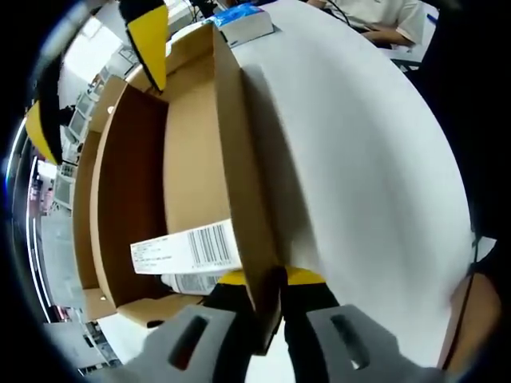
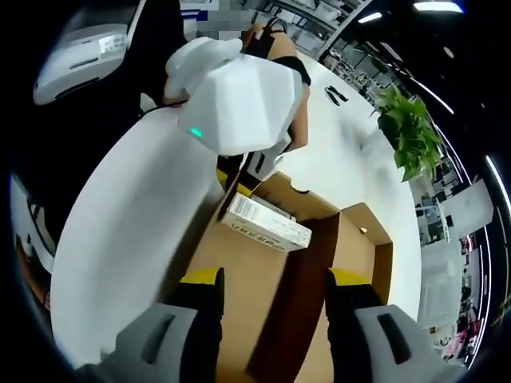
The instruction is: Operate the shoe box by opening the lid, removing the specified soft item, and placing it in the target area until the item is outside and the box remains undamaged.
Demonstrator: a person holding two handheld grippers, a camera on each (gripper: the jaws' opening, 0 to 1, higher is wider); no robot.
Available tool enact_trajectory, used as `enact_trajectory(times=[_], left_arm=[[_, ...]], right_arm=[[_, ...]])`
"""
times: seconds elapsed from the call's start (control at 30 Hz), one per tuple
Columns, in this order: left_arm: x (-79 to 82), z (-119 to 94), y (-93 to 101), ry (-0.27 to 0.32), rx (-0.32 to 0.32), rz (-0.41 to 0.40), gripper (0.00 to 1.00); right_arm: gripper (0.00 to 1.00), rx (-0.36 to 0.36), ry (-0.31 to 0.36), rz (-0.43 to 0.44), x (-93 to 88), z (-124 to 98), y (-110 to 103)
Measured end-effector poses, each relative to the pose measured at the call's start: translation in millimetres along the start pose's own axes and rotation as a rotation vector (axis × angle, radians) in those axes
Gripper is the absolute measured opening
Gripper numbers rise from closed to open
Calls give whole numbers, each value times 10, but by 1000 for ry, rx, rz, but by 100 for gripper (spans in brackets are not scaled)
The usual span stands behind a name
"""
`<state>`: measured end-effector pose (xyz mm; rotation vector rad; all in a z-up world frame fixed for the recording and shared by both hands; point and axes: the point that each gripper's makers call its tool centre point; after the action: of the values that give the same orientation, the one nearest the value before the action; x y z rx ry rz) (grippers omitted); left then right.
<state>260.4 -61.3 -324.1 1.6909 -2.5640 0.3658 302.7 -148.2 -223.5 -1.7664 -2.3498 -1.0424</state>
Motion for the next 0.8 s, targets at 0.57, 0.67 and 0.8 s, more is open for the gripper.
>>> enact_trajectory(times=[0.57,0.67,0.8], left_arm=[[0,2,6,5,-1,8,9],[-2,2,8,8,-1,9,9],[-6,3,13,5,-2,14,9]], right_arm=[[51,27,-11,-97,20,364,175],[51,42,-11,-118,58,485,199],[51,77,-37,-183,34,649,204]])
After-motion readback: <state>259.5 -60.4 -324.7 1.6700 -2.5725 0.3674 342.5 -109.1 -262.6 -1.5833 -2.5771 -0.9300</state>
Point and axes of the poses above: the point that each gripper's makers call its tool centre point, and the gripper's own axes: z roughly forward along the fingers, y roughly to its right, x roughly out of its top, and after that the axes turned 3 degrees about -x, right-handed
